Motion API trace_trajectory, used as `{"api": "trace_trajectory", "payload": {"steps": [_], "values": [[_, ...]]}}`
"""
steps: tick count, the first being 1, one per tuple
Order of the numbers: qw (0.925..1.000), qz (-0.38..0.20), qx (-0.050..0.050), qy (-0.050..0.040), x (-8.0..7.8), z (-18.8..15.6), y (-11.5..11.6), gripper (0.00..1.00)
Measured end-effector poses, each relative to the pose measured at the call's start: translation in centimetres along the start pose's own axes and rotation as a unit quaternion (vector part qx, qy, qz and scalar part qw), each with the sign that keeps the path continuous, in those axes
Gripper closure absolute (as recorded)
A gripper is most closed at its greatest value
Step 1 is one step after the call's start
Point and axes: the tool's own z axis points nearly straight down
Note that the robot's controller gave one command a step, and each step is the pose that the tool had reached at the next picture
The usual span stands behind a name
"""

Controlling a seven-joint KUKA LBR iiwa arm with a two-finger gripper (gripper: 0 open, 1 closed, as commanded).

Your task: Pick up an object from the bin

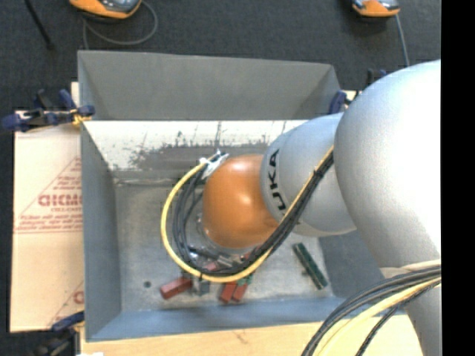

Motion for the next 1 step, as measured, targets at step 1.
{"api": "trace_trajectory", "payload": {"steps": [1], "values": [[0.9999, -0.016, 0.002, -0.0041, -0.92, -16.0, -0.13, 1.0]]}}
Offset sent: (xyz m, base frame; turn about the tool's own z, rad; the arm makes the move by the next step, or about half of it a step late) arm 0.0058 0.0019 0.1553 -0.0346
